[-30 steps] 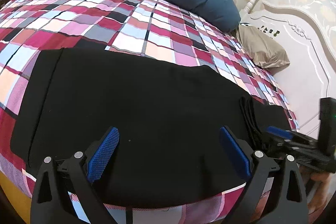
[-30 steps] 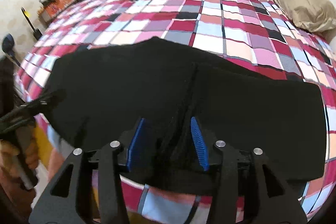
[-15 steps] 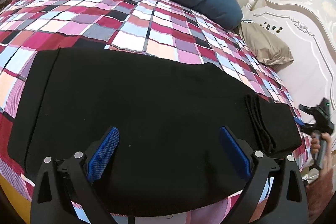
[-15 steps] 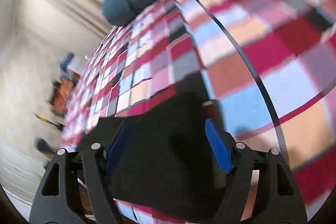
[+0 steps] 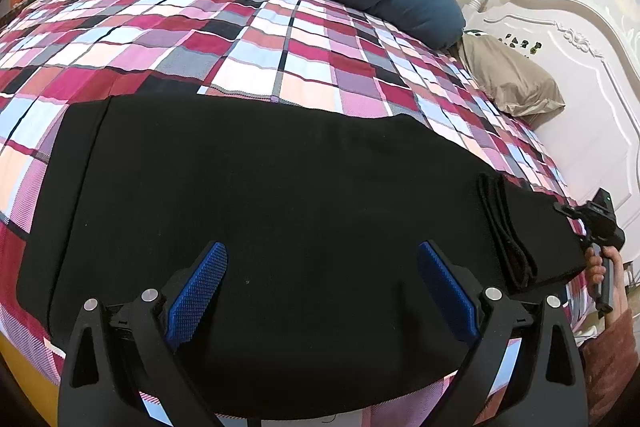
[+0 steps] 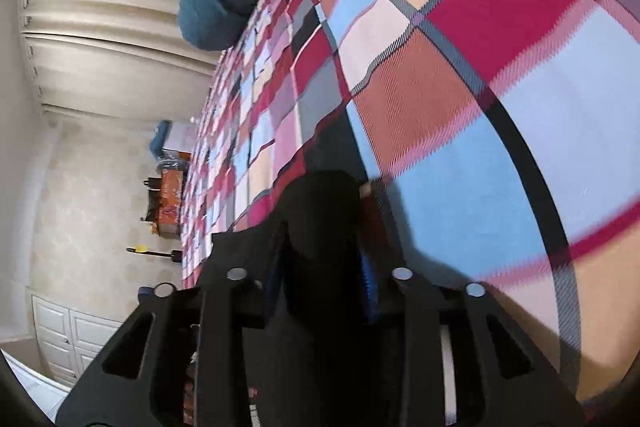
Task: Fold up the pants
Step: 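Grasp the folded leg edge again with the right tool and straighten it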
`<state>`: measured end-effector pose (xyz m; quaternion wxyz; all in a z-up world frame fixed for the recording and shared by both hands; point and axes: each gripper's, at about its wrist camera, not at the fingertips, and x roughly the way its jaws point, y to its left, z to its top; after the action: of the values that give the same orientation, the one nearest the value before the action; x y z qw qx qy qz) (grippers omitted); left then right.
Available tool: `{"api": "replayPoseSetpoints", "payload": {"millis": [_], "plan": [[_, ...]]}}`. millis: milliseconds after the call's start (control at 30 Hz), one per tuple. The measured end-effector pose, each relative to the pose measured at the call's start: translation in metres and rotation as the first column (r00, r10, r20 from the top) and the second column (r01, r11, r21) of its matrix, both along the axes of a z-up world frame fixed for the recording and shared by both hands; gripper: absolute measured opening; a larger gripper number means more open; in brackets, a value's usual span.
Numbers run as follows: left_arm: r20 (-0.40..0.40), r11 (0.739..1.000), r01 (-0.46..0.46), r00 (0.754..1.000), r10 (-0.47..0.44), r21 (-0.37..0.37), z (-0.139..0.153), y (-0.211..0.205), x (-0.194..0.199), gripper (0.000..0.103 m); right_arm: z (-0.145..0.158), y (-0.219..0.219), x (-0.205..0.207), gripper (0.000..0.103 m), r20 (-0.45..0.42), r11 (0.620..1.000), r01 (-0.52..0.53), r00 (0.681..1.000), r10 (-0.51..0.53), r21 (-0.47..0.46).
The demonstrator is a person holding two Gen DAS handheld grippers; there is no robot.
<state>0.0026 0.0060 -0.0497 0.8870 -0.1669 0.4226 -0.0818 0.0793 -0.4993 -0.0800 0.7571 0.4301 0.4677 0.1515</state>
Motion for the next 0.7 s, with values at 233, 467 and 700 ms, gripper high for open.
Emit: {"api": "replayPoseSetpoints", "payload": {"millis": [233, 467, 700], "plan": [[0.005, 1.000, 0.003, 1.000, -0.003, -0.005, 0.000, 0.000, 0.000, 0.095, 0.003, -0.001, -0.060, 0.053, 0.032, 0.997, -0.066, 0.997, 0.065, 0.032], [0.005, 1.000, 0.005, 1.000, -0.005, -0.004, 0.000, 0.001, -0.001, 0.095, -0.001, 0.005, -0.079, 0.029, 0.004, 0.994, -0.101, 0.995, 0.101, -0.043], [0.010, 1.000, 0.010, 1.000, -0.010, 0.000, 0.001, -0.001, 0.000, 0.095, 0.003, 0.009, -0.082, 0.030, -0.009, 0.990, -0.090, 0.996, 0.090, -0.111]]}}
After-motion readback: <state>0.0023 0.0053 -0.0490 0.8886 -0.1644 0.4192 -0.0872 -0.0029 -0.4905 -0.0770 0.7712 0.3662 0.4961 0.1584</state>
